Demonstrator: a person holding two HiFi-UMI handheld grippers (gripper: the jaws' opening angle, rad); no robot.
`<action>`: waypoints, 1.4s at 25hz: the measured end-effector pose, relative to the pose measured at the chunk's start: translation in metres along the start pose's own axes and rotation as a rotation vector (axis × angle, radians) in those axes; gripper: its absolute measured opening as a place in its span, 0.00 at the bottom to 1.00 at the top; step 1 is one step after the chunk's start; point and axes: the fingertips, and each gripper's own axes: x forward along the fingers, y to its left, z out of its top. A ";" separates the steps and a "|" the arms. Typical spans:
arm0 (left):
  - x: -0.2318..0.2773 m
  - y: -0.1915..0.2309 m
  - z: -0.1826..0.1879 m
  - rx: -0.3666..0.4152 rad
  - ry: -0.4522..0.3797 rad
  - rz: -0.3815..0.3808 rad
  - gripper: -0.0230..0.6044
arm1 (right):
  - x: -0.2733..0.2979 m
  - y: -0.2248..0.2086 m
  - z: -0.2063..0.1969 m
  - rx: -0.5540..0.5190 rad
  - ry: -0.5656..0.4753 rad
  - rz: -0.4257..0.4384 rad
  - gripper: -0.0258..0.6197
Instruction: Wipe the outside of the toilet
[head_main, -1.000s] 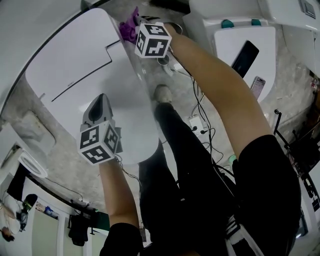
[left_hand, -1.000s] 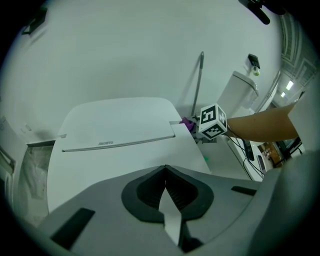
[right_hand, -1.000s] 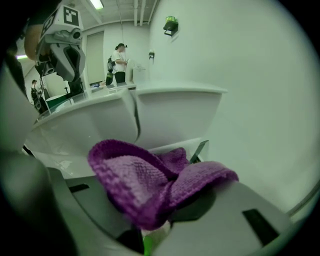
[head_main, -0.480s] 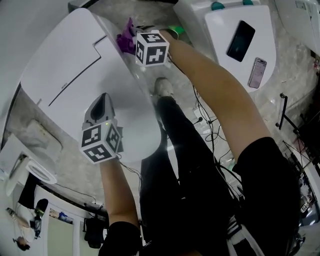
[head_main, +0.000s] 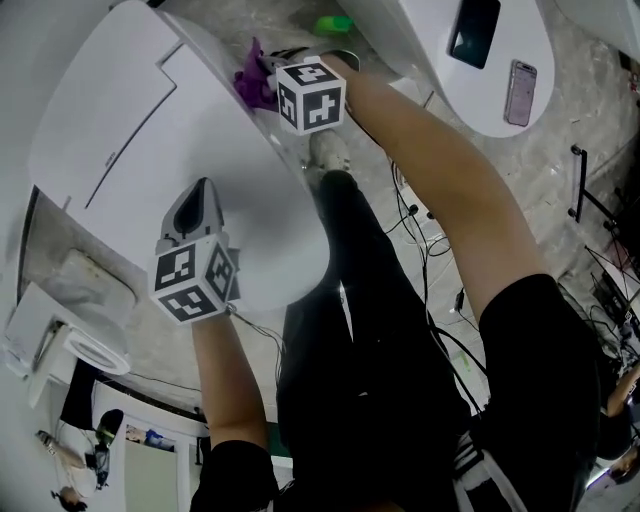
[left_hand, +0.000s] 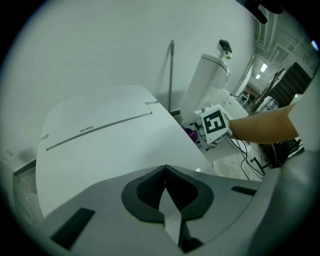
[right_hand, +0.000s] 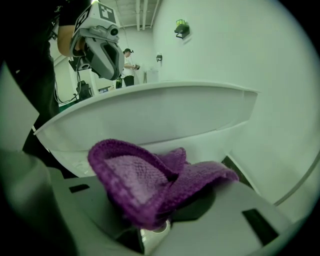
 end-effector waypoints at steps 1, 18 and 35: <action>-0.001 -0.001 -0.004 0.011 0.002 -0.007 0.05 | -0.001 0.007 -0.001 0.000 0.004 -0.004 0.22; -0.016 -0.057 -0.084 0.082 0.022 -0.111 0.05 | -0.018 0.150 -0.023 0.054 0.082 -0.022 0.22; -0.025 -0.086 -0.120 0.107 0.019 -0.159 0.05 | -0.023 0.219 -0.026 0.055 0.127 -0.036 0.22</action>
